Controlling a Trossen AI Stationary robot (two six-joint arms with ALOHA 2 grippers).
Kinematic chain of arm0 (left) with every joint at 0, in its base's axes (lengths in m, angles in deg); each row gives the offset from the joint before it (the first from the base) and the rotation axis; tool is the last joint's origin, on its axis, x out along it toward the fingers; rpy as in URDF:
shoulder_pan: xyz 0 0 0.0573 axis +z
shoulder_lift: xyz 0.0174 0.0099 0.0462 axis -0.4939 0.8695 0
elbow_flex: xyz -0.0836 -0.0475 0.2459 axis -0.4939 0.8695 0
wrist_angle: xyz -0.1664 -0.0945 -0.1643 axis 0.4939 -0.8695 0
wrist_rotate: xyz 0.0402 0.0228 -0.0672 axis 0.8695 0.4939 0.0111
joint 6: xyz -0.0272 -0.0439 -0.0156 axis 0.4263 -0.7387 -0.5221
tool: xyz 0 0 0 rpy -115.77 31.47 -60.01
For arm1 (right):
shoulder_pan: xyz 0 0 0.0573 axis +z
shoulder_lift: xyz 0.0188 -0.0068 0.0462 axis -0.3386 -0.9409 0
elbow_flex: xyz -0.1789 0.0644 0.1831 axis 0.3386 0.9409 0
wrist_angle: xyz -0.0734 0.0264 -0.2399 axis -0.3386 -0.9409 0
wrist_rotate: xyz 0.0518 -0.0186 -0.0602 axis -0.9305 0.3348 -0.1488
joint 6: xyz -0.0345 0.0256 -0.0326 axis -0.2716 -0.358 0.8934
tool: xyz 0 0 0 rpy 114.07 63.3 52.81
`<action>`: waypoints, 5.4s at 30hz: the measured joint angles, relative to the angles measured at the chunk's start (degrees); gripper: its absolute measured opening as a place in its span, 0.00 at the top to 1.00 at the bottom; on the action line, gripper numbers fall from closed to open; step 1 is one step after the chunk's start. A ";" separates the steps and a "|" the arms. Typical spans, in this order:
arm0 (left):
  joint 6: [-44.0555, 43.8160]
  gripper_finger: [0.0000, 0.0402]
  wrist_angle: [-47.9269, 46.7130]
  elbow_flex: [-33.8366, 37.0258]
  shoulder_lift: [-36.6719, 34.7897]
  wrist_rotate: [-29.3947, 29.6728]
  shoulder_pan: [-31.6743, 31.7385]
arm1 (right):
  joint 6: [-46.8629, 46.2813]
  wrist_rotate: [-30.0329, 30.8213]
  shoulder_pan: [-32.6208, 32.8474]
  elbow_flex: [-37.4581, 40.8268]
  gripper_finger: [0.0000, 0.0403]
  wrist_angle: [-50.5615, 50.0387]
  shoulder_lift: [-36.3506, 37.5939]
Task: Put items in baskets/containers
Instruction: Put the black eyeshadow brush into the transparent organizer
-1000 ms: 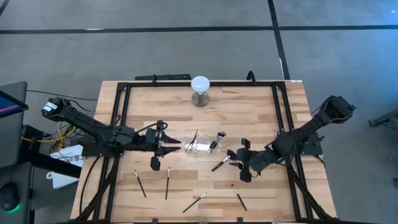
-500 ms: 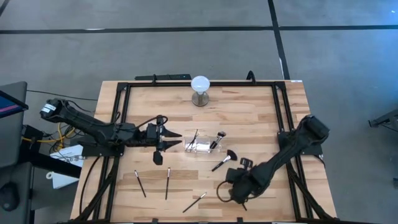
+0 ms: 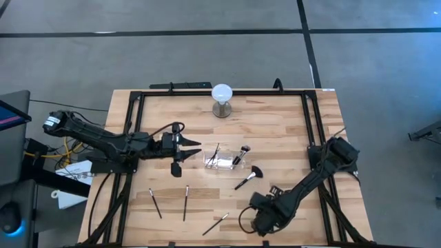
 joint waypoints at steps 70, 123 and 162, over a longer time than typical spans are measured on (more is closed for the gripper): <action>-0.68 0.77 -0.13 0.02 0.04 -0.04 -0.08 | 25.83 33.18 3.75 7.18 0.99 9.65 15.57; 0.92 0.42 7.25 0.07 10.51 -11.88 5.74 | 76.66 12.41 -22.58 42.12 0.97 120.37 16.42; 0.15 0.41 23.53 -7.09 30.60 -20.15 7.40 | 75.01 13.66 -23.41 42.12 0.96 117.83 16.33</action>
